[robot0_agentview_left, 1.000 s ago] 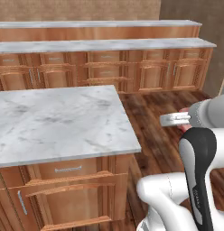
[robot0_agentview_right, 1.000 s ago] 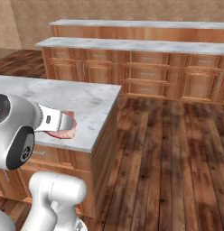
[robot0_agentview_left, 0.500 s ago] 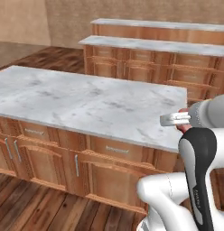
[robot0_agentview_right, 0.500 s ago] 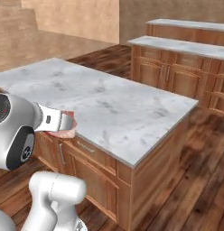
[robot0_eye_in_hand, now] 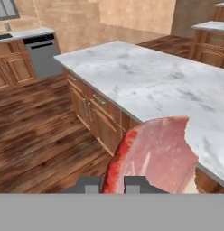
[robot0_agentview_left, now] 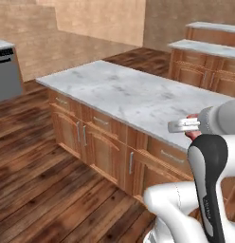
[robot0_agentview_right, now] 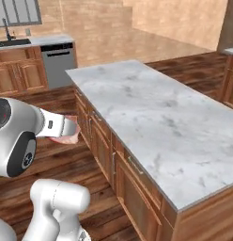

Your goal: Transport the steak from the fridge to the microwave and turn on the microwave.

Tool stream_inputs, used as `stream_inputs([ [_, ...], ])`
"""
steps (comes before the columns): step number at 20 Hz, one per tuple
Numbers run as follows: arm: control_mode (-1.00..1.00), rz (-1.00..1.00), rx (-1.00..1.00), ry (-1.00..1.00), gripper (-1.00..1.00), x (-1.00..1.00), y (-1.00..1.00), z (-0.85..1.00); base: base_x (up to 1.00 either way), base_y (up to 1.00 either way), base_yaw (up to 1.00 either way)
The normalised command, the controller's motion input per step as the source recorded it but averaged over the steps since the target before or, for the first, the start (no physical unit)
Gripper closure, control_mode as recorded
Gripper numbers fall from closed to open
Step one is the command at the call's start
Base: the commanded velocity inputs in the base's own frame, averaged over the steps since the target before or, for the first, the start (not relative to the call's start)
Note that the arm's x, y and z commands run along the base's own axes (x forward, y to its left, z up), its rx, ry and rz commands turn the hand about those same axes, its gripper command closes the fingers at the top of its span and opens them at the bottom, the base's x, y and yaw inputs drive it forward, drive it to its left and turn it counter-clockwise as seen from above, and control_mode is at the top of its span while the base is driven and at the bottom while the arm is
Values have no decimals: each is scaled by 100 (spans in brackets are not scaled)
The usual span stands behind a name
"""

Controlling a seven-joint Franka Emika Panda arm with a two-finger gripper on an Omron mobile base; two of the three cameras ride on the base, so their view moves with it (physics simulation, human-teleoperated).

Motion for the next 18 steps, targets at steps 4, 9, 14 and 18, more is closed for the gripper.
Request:
stream_inputs([
  [4, 100, 0, 0, 0, 100, 0, 0, 0, 31, 21, 60],
  [9, 100, 0, 0, 0, 100, 0, 0, 0, 40, 16, 56],
  [14, 100, 0, 0, 0, 100, 0, 0, 0, 56, 7, 49],
  [18, 100, 0, 0, 0, 100, 0, 0, 0, 70, 0, 43],
])
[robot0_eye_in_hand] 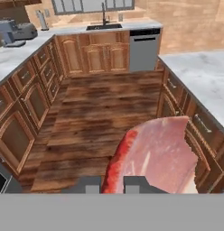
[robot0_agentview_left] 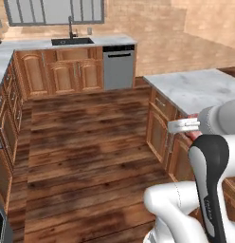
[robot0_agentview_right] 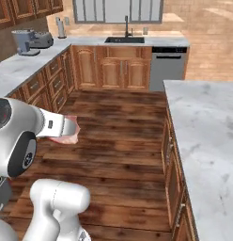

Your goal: Transport the steak from the fridge to the microwave and turn on the microwave.

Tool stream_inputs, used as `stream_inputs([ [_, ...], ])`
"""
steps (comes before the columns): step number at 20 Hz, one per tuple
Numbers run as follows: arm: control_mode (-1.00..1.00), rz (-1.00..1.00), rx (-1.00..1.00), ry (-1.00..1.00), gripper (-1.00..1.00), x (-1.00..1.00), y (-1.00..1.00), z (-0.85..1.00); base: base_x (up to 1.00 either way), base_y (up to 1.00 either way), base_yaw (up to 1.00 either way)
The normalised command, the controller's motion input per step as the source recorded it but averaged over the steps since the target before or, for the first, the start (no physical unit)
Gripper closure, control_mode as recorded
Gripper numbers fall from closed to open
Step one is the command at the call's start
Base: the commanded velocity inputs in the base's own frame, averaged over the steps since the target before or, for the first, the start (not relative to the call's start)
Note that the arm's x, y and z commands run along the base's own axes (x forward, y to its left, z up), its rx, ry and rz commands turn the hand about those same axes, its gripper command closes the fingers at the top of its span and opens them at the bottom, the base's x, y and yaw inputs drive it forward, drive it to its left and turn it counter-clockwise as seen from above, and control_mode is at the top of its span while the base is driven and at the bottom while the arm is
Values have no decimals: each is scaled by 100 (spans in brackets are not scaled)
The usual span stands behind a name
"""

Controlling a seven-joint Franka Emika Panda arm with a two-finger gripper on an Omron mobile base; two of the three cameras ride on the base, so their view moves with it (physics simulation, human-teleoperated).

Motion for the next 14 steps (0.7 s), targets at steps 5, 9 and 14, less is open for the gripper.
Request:
stream_inputs([
  [5, 100, 0, 0, 0, 100, 0, 0, 0, 75, 0, 39],
  [9, 100, 0, 0, 0, 100, 0, 0, 0, 77, 0, 37],
  [14, 100, 0, 0, 0, 100, 0, 0, 0, 78, 0, 35],
])
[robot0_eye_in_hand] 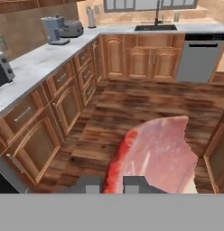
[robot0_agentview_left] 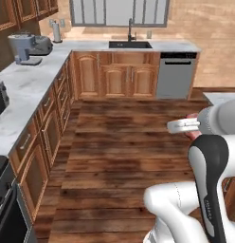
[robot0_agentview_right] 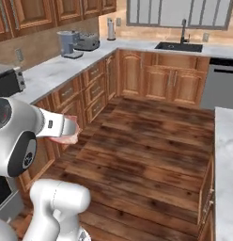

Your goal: Transport the steak from the fridge to the microwave and turn on the microwave.

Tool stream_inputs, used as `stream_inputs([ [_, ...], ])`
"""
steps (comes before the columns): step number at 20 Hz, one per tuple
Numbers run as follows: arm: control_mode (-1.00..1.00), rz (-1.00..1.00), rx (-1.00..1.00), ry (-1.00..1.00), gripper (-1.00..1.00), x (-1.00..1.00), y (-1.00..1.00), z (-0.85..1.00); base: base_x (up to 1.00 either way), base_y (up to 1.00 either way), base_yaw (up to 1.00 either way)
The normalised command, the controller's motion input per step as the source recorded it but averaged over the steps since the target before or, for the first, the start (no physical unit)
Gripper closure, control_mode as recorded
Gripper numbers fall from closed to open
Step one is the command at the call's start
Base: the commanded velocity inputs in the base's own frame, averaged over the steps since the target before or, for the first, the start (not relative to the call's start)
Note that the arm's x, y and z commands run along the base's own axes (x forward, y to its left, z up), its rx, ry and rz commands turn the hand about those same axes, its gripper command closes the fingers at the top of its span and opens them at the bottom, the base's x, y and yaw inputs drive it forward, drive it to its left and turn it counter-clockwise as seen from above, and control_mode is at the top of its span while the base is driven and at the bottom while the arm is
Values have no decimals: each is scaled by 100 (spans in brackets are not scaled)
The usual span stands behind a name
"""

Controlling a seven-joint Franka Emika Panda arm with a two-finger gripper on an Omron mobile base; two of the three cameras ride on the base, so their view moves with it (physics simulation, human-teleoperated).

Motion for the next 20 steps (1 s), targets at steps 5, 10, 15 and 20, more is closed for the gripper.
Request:
stream_inputs([
  [5, 100, 0, 0, 0, 100, 0, 0, 0, 73, 0, 40],
  [10, 100, 0, 0, 0, 100, 0, 0, 0, 63, 0, 51],
  [15, 100, 0, 0, 0, 100, 0, 0, 0, 53, 0, 60],
  [20, 100, 0, 0, 0, 100, 0, 0, 0, 47, 0, 66],
])
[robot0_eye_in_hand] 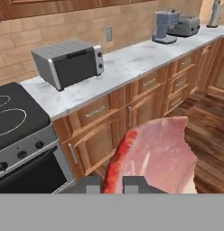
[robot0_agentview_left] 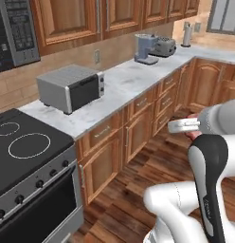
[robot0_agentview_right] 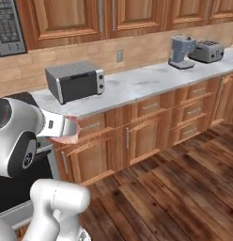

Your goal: Transport the steak from the fridge to the microwave and turn on the microwave.

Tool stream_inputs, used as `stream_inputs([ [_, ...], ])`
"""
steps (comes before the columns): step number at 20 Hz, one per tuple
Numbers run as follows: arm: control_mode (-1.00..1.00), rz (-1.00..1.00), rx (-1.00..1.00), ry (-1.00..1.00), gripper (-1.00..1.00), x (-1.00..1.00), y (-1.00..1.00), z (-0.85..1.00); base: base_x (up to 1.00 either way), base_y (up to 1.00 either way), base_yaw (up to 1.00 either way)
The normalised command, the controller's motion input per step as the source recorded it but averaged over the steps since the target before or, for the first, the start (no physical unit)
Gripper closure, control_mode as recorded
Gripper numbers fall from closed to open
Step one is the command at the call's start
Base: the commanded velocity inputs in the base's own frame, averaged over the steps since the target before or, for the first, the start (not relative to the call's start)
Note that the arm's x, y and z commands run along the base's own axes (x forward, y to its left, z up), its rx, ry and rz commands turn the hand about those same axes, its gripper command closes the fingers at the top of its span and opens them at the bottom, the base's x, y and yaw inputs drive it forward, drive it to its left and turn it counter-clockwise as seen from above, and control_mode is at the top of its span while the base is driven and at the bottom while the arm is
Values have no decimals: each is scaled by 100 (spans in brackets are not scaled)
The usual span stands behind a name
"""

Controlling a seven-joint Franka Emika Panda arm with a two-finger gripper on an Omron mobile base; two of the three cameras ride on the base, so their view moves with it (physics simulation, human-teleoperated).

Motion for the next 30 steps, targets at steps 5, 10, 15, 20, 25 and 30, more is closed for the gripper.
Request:
stream_inputs([
  [5, 100, 0, 0, 0, 100, 0, 0, 0, 50, 0, 64],
  [10, 100, 0, 0, 0, 100, 0, 0, 0, 56, 0, 58],
  [15, 100, 0, 0, 0, 100, 0, 0, 0, 62, 0, 50],
  [20, 100, 0, 0, 0, 100, 0, 0, 0, 68, 7, 33],
  [25, 100, 0, 0, 0, 100, 0, 0, 0, 62, 10, 24],
  [30, 100, 0, 0, 0, 100, 0, 0, 0, 36, 6, 26],
])
